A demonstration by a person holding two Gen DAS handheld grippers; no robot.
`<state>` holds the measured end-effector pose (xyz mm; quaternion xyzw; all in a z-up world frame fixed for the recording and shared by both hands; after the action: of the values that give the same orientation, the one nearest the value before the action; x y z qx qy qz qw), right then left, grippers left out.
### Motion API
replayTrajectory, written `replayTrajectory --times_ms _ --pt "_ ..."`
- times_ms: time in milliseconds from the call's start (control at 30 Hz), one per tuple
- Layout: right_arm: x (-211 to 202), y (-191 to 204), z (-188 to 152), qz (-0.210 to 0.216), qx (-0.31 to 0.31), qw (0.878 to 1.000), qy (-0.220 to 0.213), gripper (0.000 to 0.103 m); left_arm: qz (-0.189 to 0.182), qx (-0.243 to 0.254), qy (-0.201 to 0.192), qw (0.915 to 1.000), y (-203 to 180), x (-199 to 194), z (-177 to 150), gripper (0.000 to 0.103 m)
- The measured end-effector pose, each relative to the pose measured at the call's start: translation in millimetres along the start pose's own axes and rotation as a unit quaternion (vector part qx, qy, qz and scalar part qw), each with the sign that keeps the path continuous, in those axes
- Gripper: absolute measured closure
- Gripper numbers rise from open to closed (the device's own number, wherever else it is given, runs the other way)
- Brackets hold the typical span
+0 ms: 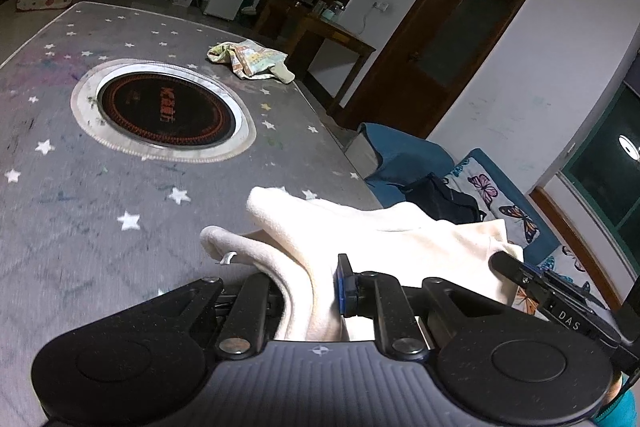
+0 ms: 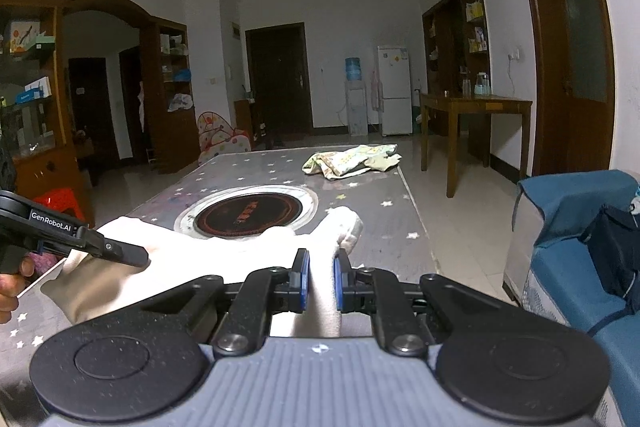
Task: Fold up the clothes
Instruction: 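Hold the shirt edge with both grippers and fold it over the shirt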
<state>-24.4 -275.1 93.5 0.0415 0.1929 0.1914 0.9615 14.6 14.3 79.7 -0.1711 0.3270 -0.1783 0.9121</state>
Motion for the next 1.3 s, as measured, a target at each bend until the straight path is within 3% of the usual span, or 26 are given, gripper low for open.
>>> replayTrajectory --times_ms 400,1300 --pt "39.2 -20.0 18.6 -0.014 -0.019 1.0 0.009 0.092 0.018 0.017 0.012 0.9996 -6.5 38.4 18.0 0.088" --pt "105.7 -52.0 6.4 -0.041 -0.023 0.997 0.062 0.092 0.024 -0.001 0.064 0.9977 11.6 95.5 18.4 0.088"
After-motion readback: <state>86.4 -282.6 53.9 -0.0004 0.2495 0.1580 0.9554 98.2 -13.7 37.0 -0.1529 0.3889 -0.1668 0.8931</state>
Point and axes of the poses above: each gripper's, at about its wrist camera, not at the fingertips, and x roughly the way its jaws point, y to its left, z to its top, the point moved 4 cm from there along x, roughly the way its jaws point, and after that the axes turned 4 degrees about x, right-handed, at the moved point
